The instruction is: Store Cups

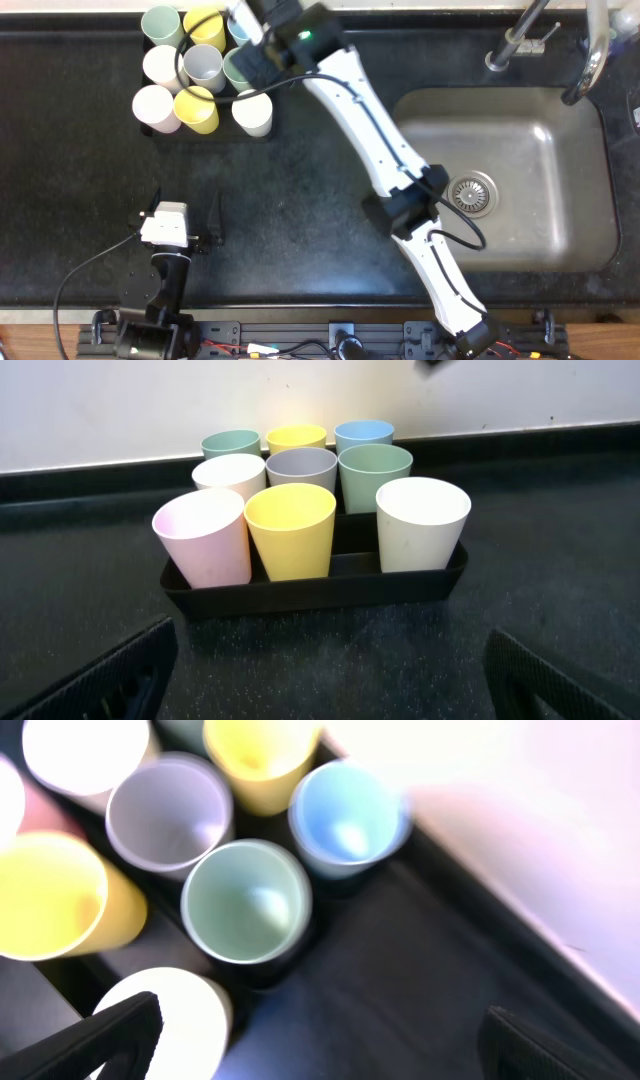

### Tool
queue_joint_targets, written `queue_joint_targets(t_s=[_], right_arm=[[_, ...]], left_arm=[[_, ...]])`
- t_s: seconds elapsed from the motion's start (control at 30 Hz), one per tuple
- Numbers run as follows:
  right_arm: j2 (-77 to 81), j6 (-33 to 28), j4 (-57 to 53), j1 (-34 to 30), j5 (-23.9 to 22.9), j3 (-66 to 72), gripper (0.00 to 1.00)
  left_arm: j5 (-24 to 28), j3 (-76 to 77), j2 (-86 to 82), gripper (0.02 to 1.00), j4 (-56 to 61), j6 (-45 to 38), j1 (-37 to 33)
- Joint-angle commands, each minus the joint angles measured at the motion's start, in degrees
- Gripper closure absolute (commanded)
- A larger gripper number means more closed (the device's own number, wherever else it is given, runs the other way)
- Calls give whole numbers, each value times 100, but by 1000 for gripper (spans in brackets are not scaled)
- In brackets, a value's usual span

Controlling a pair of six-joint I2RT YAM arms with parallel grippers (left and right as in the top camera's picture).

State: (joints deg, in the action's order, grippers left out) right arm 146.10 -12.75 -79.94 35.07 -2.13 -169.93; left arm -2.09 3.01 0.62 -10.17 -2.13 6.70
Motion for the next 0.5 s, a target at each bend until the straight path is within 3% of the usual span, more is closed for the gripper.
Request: queue_joint_targets(t_s=[0.03, 0.13, 0.33, 0.4, 0.5], right_arm=[[-791, 553, -704, -494, -105, -1025, 5], [-1215, 522, -1421, -839, -136, -994, 3], [-2081, 664, -1685, -1351, -1130, -772, 3], [-2474, 946, -1685, -1508, -1447, -306, 3], [-3257, 1073, -1685, -1698, -1499, 1056, 3]], left_arm=[[55, -2, -50, 18, -26, -129, -37], [55, -2, -50, 20, -26, -129, -37], [55, -2, -50, 20, -28, -129, -37], [55, -2, -50, 18, -26, -129, -37], [55, -2, -50, 20, -26, -129, -37]])
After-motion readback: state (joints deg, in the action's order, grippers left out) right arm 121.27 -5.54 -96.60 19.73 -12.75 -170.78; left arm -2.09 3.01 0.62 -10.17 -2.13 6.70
